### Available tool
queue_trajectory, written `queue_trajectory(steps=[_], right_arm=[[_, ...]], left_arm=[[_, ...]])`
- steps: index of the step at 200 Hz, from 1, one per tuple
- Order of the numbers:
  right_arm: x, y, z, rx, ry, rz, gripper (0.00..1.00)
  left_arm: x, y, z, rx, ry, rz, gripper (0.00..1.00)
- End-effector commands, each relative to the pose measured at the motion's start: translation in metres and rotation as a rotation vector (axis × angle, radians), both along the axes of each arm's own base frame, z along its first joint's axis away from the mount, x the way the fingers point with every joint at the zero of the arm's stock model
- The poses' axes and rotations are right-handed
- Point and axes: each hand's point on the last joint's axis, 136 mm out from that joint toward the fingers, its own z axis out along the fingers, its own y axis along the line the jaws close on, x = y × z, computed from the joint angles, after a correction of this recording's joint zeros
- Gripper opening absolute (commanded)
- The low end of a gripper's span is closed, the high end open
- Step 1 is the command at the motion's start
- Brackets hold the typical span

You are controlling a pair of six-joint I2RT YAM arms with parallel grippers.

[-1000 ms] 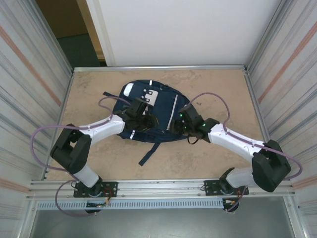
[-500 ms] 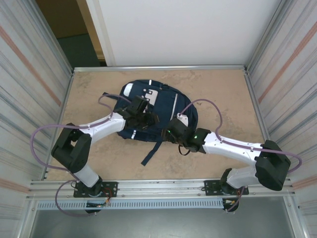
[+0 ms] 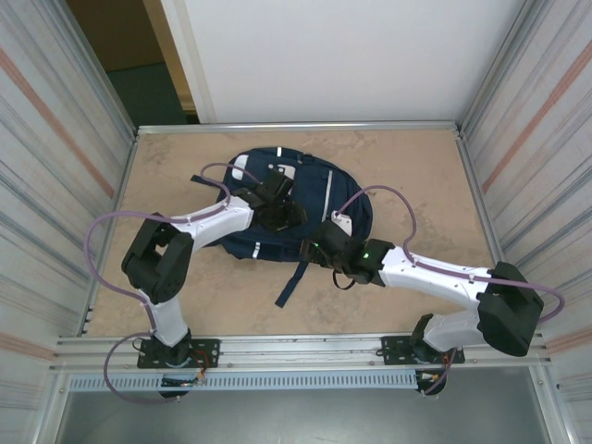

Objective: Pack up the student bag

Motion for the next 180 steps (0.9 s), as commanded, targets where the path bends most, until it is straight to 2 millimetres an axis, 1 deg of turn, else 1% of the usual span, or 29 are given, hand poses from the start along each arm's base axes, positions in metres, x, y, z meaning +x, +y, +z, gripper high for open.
queue_trajectory(steps=[1, 20, 30, 36, 44, 60, 68, 87, 96, 113, 130, 143, 149, 164, 180], right_arm=[[-0.002, -0.003, -0.009, -0.003, 0.020, -0.020, 0.65], [-0.001, -0.004, -0.009, -0.014, 0.016, -0.025, 0.64], [0.000, -0.004, -0.009, -0.017, 0.013, -0.028, 0.64], [0.000, -0.004, -0.010, -0.017, 0.016, -0.028, 0.64], [0.000, -0.003, -0.010, -0.016, 0.021, -0.023, 0.64], [0.002, 0.000, -0.013, -0.030, 0.034, -0.008, 0.64], [0.003, 0.000, -0.016, -0.045, 0.047, 0.000, 0.64], [0.006, -0.003, -0.023, -0.053, 0.082, -0.009, 0.63], [0.007, -0.004, -0.025, -0.045, 0.106, -0.013, 0.63], [0.009, -0.005, -0.023, -0.058, 0.121, -0.026, 0.63], [0.012, -0.015, -0.021, -0.078, 0.105, -0.118, 0.60], [0.014, -0.015, -0.020, -0.053, 0.103, -0.165, 0.58], [0.015, -0.014, -0.020, -0.044, 0.100, -0.171, 0.58], [0.018, -0.011, -0.018, 0.005, 0.118, -0.263, 0.59], [0.019, -0.010, -0.024, -0.018, 0.110, -0.309, 0.60]], left_arm=[[-0.006, 0.018, -0.011, 0.086, 0.039, 0.061, 0.50], [-0.004, 0.012, -0.019, 0.077, 0.063, 0.060, 0.48], [-0.004, 0.005, -0.020, 0.056, 0.078, 0.049, 0.45], [-0.004, 0.002, -0.021, 0.047, 0.083, 0.044, 0.42], [-0.003, -0.002, -0.020, 0.032, 0.079, 0.037, 0.37], [-0.001, -0.009, -0.012, -0.010, 0.065, 0.030, 0.22], [-0.001, -0.013, -0.004, -0.044, 0.054, 0.028, 0.14], [-0.009, -0.022, 0.017, -0.141, 0.055, 0.018, 0.00], [-0.013, -0.025, 0.025, -0.180, 0.062, 0.016, 0.00], [-0.021, -0.031, 0.038, -0.247, 0.064, 0.022, 0.00], [-0.028, -0.039, 0.046, -0.317, 0.077, 0.027, 0.00], [-0.032, -0.043, 0.049, -0.349, 0.092, 0.020, 0.00], [-0.034, -0.045, 0.050, -0.359, 0.095, 0.012, 0.00], [-0.037, -0.050, 0.052, -0.392, 0.098, 0.001, 0.00], [-0.042, -0.055, 0.052, -0.431, 0.116, -0.008, 0.00]])
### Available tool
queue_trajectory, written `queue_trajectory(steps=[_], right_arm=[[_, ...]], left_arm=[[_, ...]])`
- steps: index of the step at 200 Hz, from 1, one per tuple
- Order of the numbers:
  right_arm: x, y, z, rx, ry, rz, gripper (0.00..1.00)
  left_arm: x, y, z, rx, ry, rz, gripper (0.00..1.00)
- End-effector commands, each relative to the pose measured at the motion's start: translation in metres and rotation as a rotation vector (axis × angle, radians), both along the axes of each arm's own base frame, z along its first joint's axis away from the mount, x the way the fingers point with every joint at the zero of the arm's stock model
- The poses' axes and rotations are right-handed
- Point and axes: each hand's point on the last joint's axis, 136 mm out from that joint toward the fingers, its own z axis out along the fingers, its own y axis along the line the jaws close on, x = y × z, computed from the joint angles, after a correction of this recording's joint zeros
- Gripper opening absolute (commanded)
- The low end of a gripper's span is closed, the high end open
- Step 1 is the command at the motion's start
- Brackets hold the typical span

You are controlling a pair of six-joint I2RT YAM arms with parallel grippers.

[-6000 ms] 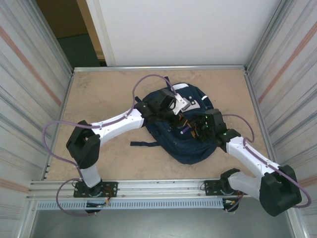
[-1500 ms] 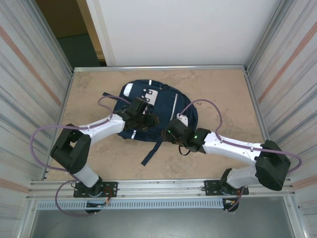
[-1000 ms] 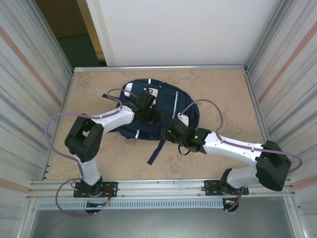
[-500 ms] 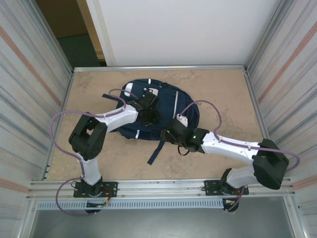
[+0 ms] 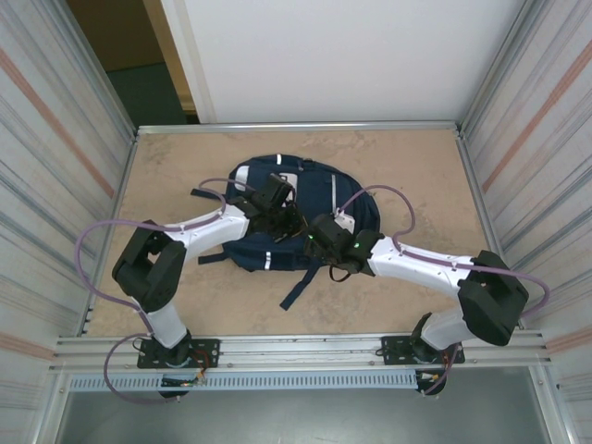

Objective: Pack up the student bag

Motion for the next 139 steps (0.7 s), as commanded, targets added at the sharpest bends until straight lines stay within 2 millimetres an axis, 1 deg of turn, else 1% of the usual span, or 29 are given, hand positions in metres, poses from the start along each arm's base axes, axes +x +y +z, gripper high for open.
queue_trajectory(steps=[1, 18, 29, 41, 59, 79, 94, 109, 127, 139], right_arm=[[0.006, -0.002, -0.003, -0.013, -0.009, -0.146, 0.60], [0.008, -0.015, -0.006, -0.110, -0.041, -0.255, 0.58], [0.013, -0.020, -0.003, -0.185, -0.085, -0.278, 0.57], [0.017, -0.033, 0.001, -0.284, -0.135, -0.323, 0.54], [0.022, -0.038, 0.003, -0.360, -0.154, -0.314, 0.52], [0.023, -0.044, 0.004, -0.369, -0.157, -0.320, 0.50], [0.022, -0.051, 0.004, -0.360, -0.162, -0.329, 0.45], [0.020, -0.057, 0.000, -0.335, -0.154, -0.328, 0.35], [0.018, -0.053, -0.004, -0.290, -0.148, -0.268, 0.29], [0.018, -0.049, -0.001, -0.260, -0.157, -0.218, 0.20]], left_arm=[[-0.011, -0.022, 0.035, -0.168, -0.012, -0.044, 0.00], [-0.015, -0.022, 0.036, -0.190, 0.000, -0.044, 0.00], [-0.018, -0.020, 0.036, -0.195, -0.002, -0.042, 0.00], [-0.019, -0.018, 0.037, -0.193, -0.012, -0.042, 0.00], [-0.022, -0.015, 0.039, -0.186, -0.014, -0.049, 0.00], [-0.025, -0.011, 0.043, -0.184, -0.027, -0.050, 0.00], [-0.024, -0.006, 0.044, -0.175, -0.041, -0.038, 0.00], [-0.023, -0.002, 0.046, -0.172, -0.041, -0.032, 0.00], [-0.024, 0.001, 0.048, -0.177, -0.044, -0.047, 0.00], [-0.023, 0.003, 0.048, -0.170, -0.046, -0.052, 0.00]])
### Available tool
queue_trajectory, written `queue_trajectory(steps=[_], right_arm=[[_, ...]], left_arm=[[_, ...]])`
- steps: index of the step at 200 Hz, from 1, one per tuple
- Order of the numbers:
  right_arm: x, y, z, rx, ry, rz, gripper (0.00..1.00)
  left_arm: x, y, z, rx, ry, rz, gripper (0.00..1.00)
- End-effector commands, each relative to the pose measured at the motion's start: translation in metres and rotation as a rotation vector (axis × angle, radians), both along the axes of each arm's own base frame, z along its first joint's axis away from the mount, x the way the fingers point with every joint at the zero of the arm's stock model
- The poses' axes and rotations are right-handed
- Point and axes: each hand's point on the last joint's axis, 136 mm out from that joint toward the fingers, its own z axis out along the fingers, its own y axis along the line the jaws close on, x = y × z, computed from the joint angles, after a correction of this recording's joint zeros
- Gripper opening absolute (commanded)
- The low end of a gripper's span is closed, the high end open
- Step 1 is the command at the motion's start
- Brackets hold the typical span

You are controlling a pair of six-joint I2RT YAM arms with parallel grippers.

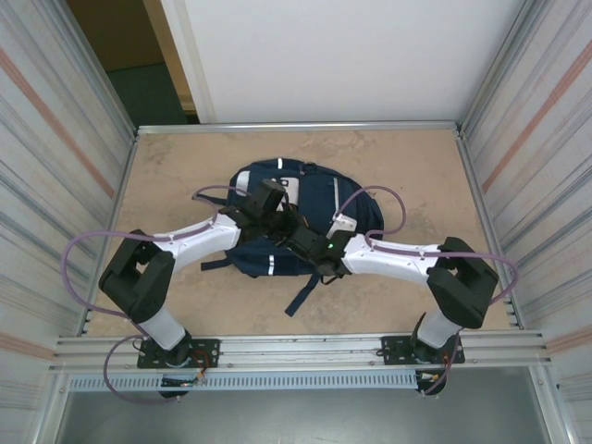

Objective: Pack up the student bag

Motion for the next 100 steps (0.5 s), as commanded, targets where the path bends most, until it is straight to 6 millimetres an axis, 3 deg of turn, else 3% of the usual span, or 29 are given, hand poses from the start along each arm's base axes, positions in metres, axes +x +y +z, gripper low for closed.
queue_trajectory(steps=[1, 43, 100], right_arm=[[0.009, -0.019, 0.010, -0.010, -0.055, 0.010, 0.19], [0.010, 0.004, 0.021, 0.023, 0.003, 0.356, 0.00], [0.001, -0.002, 0.026, 0.215, 0.110, 0.653, 0.00]], left_arm=[[-0.011, 0.004, 0.028, -0.048, -0.028, -0.056, 0.00], [-0.012, 0.013, 0.028, -0.040, -0.021, -0.073, 0.00], [-0.009, 0.040, 0.020, 0.036, -0.041, -0.053, 0.00]])
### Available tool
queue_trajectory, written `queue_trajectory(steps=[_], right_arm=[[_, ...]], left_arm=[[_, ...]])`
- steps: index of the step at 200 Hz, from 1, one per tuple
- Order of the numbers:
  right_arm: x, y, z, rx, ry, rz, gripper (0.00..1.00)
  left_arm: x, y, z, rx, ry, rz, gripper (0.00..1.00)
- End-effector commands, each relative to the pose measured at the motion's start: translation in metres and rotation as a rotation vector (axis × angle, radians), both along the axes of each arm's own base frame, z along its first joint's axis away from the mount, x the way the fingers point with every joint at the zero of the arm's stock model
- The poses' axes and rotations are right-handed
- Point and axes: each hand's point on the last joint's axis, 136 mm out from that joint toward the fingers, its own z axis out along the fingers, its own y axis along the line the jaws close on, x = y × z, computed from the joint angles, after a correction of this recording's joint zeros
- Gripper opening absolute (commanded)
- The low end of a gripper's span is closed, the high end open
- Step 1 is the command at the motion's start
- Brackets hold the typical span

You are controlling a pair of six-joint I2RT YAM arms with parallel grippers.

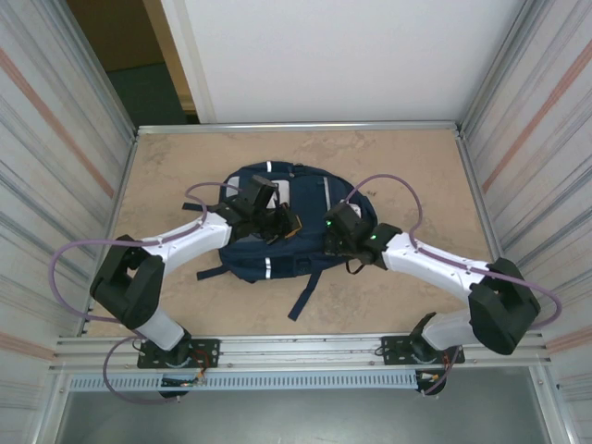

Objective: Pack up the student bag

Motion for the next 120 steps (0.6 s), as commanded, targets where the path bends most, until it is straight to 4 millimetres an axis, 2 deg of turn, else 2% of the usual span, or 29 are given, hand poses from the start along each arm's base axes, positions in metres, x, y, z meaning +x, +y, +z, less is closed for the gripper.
queue_trajectory(steps=[1, 26, 50, 89, 106, 120], right_arm=[[-0.008, -0.001, 0.006, 0.054, 0.019, 0.195, 0.00], [-0.013, -0.016, 0.005, 0.010, 0.049, 0.238, 0.00], [-0.015, -0.018, 0.007, 0.014, 0.044, 0.268, 0.00], [-0.015, -0.007, 0.013, 0.063, 0.033, 0.299, 0.00], [-0.019, 0.001, 0.016, 0.086, 0.021, 0.334, 0.00], [-0.022, 0.007, 0.015, 0.070, 0.002, 0.339, 0.00]], left_arm=[[-0.008, 0.018, 0.010, 0.025, -0.030, -0.024, 0.00], [-0.002, 0.031, 0.004, 0.073, -0.036, -0.027, 0.00], [0.004, 0.034, 0.004, 0.081, -0.026, -0.063, 0.00], [0.009, 0.036, 0.010, 0.082, -0.028, -0.024, 0.00], [0.016, 0.043, 0.008, 0.118, -0.054, 0.003, 0.00], [0.027, 0.040, 0.009, 0.108, -0.080, -0.027, 0.00]])
